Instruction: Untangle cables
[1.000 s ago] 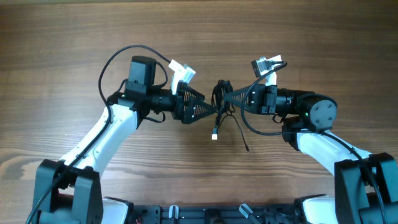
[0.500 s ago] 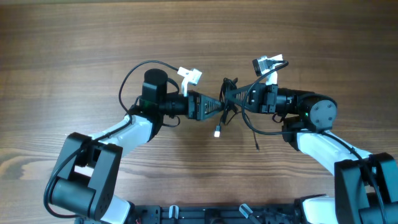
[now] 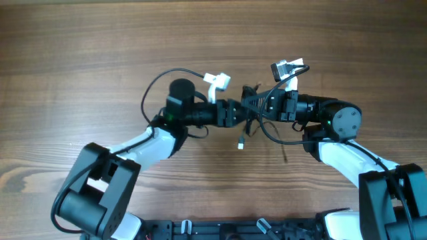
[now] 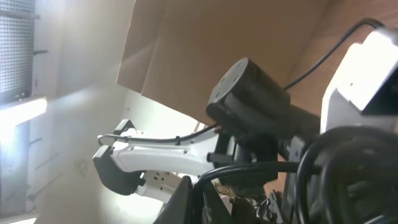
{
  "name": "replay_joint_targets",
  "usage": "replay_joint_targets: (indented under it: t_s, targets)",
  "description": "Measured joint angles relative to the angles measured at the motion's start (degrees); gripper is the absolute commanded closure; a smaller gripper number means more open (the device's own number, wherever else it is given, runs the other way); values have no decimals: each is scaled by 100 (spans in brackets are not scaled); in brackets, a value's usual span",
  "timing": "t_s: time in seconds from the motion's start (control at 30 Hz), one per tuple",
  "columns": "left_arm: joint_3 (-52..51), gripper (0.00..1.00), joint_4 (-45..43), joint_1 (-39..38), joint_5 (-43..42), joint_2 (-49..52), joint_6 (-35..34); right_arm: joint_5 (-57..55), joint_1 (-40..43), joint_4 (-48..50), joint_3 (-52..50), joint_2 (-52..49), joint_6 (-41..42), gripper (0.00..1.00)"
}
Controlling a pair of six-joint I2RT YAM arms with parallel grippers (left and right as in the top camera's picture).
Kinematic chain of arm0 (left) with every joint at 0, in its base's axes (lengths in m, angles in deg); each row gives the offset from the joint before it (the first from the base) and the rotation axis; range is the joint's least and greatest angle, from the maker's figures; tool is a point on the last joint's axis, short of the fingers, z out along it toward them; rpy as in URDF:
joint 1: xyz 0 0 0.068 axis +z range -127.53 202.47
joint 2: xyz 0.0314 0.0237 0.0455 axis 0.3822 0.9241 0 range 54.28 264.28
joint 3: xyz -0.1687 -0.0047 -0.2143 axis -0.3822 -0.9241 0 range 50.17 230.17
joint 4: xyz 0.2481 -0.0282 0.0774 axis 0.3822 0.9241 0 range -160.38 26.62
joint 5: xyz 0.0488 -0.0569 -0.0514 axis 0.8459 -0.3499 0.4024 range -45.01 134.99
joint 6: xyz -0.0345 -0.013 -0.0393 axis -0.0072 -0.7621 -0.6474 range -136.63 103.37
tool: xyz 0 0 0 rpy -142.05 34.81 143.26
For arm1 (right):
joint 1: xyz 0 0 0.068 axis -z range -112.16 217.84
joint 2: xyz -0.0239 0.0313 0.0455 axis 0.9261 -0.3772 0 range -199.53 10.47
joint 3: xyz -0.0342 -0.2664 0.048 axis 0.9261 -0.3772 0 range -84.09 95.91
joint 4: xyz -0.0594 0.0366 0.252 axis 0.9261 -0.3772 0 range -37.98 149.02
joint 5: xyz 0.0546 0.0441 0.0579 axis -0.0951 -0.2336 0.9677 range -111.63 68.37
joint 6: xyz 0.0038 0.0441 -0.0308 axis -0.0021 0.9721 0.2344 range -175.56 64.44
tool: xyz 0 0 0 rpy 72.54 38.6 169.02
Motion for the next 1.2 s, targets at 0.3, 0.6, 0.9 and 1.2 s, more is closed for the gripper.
replay_joint_targets:
  t_s: [0.3,0.6,0.9,1.2]
  targets:
    - [0,96,2,-192,367,7,-85,0,0,-7,0,0,-85,91]
    - [0,96,398,1246,-297,28,-90,199,2,-3582,44,-2,-2953,53]
    - [4,96,857,2232,-992,26,-286,-553,0,-5018,20,-17,-5099,0]
    - [-2,96,2277,1427,636,33,-881,-2201,-787,-5023,20,-17,-6623,0]
